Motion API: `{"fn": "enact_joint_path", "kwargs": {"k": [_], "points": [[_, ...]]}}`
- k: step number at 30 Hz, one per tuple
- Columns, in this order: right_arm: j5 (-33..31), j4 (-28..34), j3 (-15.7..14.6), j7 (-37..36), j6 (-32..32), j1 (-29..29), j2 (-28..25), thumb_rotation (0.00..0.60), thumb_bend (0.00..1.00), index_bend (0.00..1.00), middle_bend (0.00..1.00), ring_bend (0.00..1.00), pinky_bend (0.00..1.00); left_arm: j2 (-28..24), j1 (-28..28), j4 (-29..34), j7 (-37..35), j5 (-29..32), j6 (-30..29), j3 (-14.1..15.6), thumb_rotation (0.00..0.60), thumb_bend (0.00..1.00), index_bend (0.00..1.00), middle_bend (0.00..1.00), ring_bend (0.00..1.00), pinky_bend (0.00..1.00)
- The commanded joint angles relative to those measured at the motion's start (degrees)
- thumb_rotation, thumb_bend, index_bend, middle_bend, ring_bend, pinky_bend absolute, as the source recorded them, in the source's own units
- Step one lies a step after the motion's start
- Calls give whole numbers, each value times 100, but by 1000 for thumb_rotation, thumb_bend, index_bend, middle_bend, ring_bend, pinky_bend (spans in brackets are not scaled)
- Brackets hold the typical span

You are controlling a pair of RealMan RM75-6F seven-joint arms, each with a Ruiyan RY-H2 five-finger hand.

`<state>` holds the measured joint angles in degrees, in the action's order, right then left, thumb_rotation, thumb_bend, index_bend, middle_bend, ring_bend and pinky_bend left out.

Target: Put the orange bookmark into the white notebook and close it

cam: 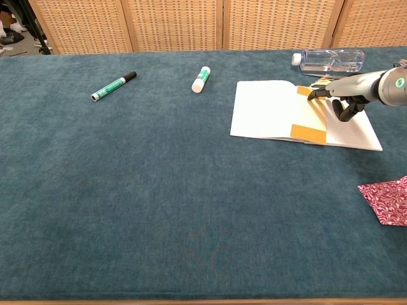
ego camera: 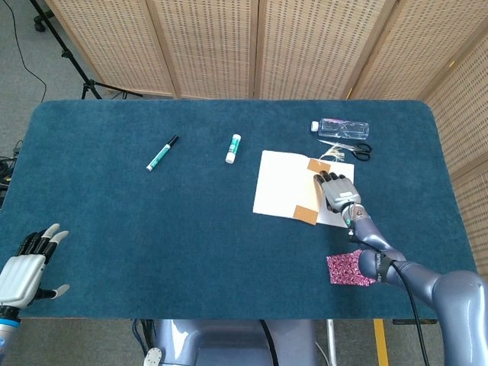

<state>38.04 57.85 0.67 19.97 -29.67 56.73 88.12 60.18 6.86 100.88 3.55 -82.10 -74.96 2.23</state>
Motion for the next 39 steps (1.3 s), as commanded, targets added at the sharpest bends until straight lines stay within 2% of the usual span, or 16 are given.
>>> {"fn": "enact_joint_path", "kwargs": {"k": [1, 9, 17, 20, 24, 31, 39], "points": [[48, -10, 21, -17, -18, -12, 4, 600, 1000, 0, 23, 0, 105, -2, -1, 2, -4, 4, -1, -1, 600, 0, 0, 0, 0, 0], [482, 379, 198, -231, -247, -112, -273, 600, 1000, 0, 21, 0, 105, -3, 4, -8, -10, 7, 9, -4, 600, 0, 0, 0, 0, 0], [1099, 1148, 348, -572, -413, -270, -751, 600, 1000, 0, 21, 0, 105, -1, -1, 3, 1, -19, 3, 10, 600, 0, 0, 0, 0, 0], [1596, 1759, 281, -795, -474, -461, -1117, 600, 1000, 0, 23, 0, 105, -13, -14, 8, -24, -56, -26, 20, 600, 0, 0, 0, 0, 0], [2137, 2163, 164, -1035, -525, -662, -1362, 600, 1000, 0, 27, 0, 105, -14, -22, -6, -35, -86, -35, 34, 600, 0, 0, 0, 0, 0], [2835, 2469, 24, -1319, -588, -846, -1510, 600, 1000, 0, 30, 0, 105, -2, -12, 2, -5, -95, -14, 41, 600, 0, 0, 0, 0, 0], [3283, 2425, -71, -1521, -628, -959, -1477, 600, 1000, 0, 40, 0, 105, 15, -24, 7, 26, -83, -28, 42, 600, 0, 0, 0, 0, 0]]}}
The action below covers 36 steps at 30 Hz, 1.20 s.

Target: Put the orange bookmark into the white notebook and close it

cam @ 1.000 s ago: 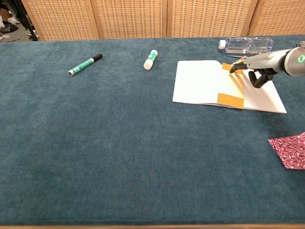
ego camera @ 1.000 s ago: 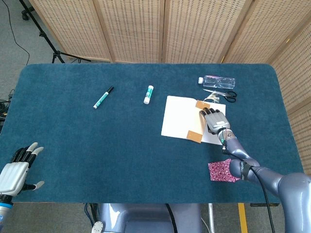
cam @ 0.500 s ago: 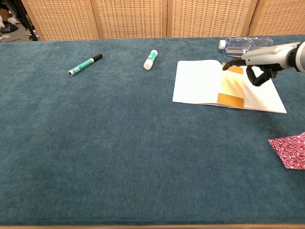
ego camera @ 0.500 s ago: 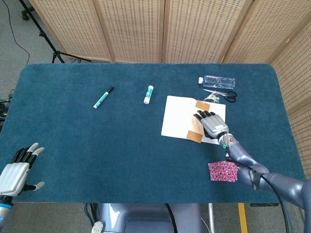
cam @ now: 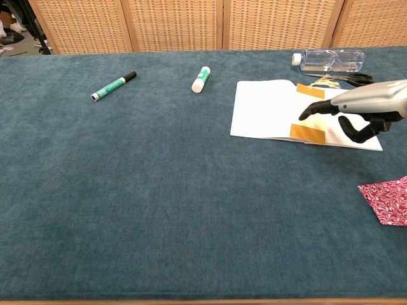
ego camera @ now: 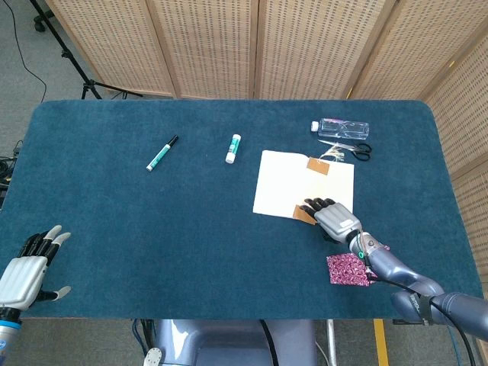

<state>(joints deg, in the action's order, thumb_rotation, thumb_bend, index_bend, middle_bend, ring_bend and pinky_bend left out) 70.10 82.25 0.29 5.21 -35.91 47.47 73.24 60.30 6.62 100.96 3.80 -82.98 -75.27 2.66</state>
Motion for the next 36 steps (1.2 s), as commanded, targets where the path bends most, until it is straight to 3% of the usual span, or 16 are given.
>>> {"fn": "enact_joint_path", "kwargs": {"k": [1, 16, 36], "points": [[132, -21, -47, -74, -8, -48, 20, 600, 1000, 0, 40, 0, 105, 4, 3, -1, 8, 7, 12, 1, 600, 0, 0, 0, 0, 0], [441, -256, -142, -181, 81, -103, 215, 600, 1000, 0, 40, 0, 105, 11, 10, 6, 29, 36, 29, -6, 600, 0, 0, 0, 0, 0], [840, -427, -359, -148, 411, -30, -39, 600, 1000, 0, 42, 0, 105, 62, 38, 17, 147, 72, 93, 1, 600, 0, 0, 0, 0, 0]]}}
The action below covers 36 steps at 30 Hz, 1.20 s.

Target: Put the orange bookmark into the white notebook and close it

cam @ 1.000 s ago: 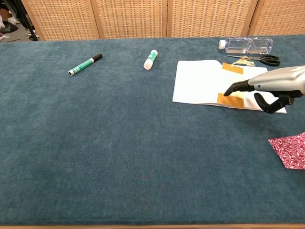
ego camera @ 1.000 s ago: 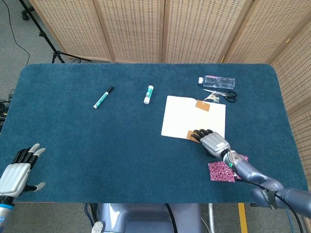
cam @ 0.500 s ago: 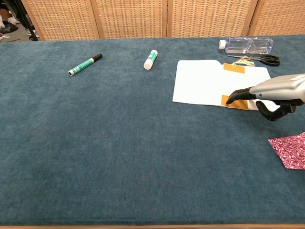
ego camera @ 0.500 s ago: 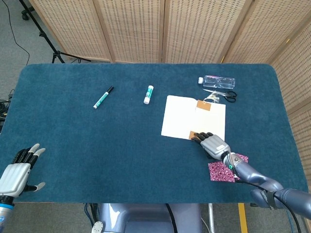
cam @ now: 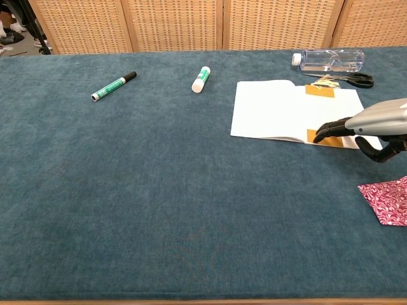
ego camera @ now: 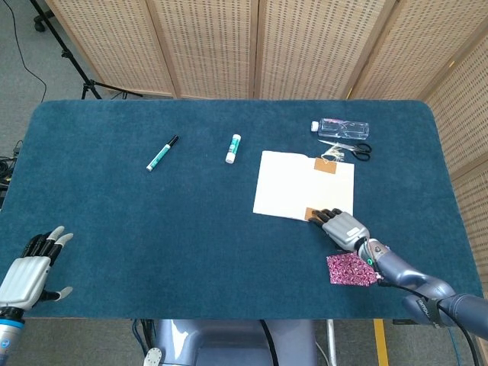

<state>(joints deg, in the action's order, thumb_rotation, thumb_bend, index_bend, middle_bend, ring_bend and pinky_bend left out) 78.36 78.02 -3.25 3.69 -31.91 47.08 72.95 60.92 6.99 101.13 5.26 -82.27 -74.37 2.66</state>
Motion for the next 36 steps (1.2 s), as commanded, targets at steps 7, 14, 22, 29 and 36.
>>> {"fn": "enact_joint_path", "kwargs": {"k": [7, 14, 22, 29, 36], "points": [[41, -14, 8, -17, 47, 30, -18, 600, 1000, 0, 43, 0, 105, 4, 3, 8, 14, 10, 6, 0, 600, 0, 0, 0, 0, 0], [96, -22, -9, 46, 107, 72, -15, 600, 1000, 0, 47, 0, 105, -2, 2, 2, -5, 10, 4, 1, 600, 0, 0, 0, 0, 0], [143, -77, -87, 170, 257, 133, -132, 600, 1000, 0, 47, 0, 105, -6, 3, 1, -8, 5, 4, 3, 600, 0, 0, 0, 0, 0], [236, -92, -199, 286, 354, 155, -295, 600, 1000, 0, 47, 0, 105, 10, 6, 7, 25, 4, 8, 9, 600, 0, 0, 0, 0, 0], [358, -36, -230, 329, 335, 169, -313, 600, 1000, 20, 56, 0, 105, 29, 18, 17, 77, 18, 32, 10, 600, 0, 0, 0, 0, 0]]}}
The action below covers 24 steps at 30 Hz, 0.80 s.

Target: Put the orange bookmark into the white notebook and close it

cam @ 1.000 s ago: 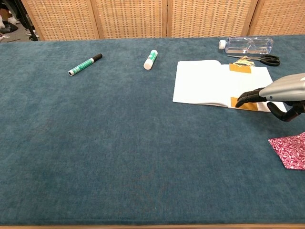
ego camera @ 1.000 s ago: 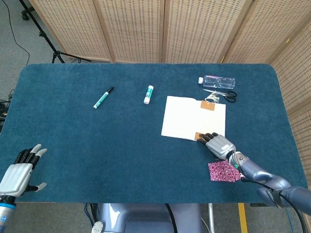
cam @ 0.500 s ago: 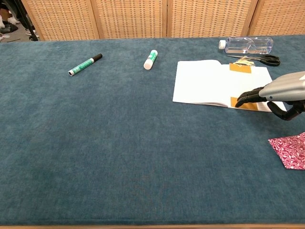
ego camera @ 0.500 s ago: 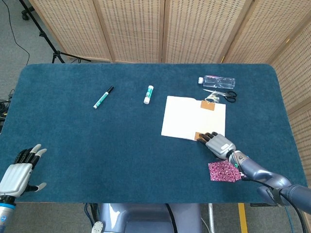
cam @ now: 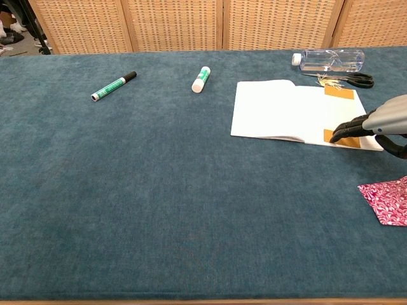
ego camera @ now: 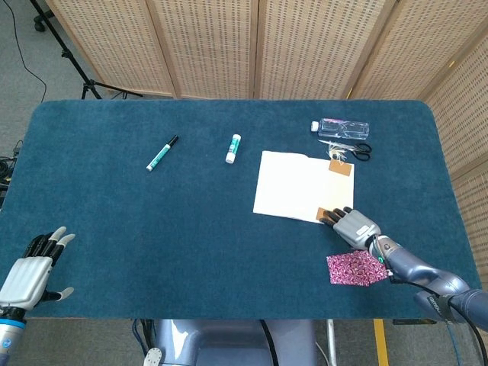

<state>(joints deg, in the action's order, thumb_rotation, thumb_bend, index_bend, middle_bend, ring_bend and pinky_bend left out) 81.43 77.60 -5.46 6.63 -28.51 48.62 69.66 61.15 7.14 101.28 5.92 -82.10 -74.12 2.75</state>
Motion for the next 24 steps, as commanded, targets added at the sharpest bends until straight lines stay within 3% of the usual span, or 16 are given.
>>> {"fn": "enact_joint_path", "kwargs": {"k": [1, 24], "points": [[78, -3, -11, 59, -1, 30, 37, 600, 1000, 22, 56, 0, 105, 8, 6, 2, 17, 5, 13, 2, 600, 0, 0, 0, 0, 0], [117, 289, 79, 875, 227, 426, 103, 600, 1000, 71, 67, 0, 105, 27, 16, -5, 51, 26, 25, 5, 600, 0, 0, 0, 0, 0]]}}
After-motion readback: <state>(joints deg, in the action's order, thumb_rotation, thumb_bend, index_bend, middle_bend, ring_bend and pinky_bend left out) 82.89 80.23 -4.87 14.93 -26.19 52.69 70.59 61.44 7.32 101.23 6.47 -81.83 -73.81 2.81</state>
